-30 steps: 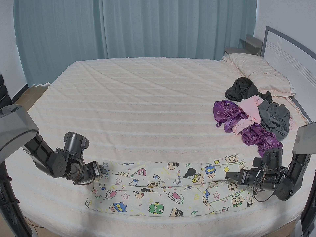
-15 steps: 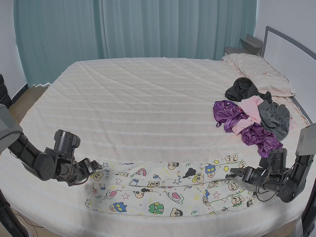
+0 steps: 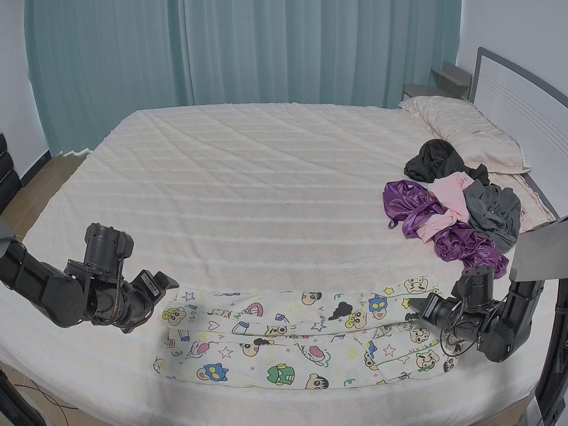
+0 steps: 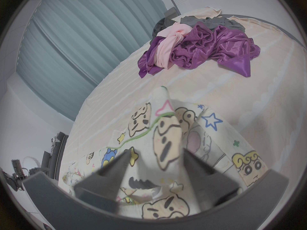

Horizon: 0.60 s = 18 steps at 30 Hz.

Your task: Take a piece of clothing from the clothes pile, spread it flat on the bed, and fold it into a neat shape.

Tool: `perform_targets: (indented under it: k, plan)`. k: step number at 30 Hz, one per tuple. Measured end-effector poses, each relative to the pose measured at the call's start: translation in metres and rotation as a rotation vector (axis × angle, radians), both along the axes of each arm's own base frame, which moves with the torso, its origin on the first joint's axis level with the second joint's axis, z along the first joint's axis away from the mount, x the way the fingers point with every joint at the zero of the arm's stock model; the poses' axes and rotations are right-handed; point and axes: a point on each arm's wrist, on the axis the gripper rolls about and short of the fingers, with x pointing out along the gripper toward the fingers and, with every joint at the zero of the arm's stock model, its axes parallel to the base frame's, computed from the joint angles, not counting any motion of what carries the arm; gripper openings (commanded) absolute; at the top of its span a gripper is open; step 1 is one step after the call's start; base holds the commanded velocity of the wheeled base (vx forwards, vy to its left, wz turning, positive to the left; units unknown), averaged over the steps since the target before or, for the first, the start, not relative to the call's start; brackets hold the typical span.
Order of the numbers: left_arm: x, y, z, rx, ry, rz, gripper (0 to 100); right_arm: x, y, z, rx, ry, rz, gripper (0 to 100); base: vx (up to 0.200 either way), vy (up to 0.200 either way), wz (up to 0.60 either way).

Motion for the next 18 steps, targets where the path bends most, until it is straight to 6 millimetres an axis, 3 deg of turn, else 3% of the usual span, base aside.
perform_targets:
  k: [8,18]
  plan:
    - [-0.017,-0.01,0.007,-0.046,-0.029,-0.009,100,-0.001,-0.002,-0.002,-0.02,0.005,-0.033,0,0.0,0.0,0.0]
    - [-0.03,-0.024,0.005,-0.079,-0.015,-0.036,100,-0.026,-0.008,0.008,-0.038,0.033,-0.032,0,0.0,0.0,0.0]
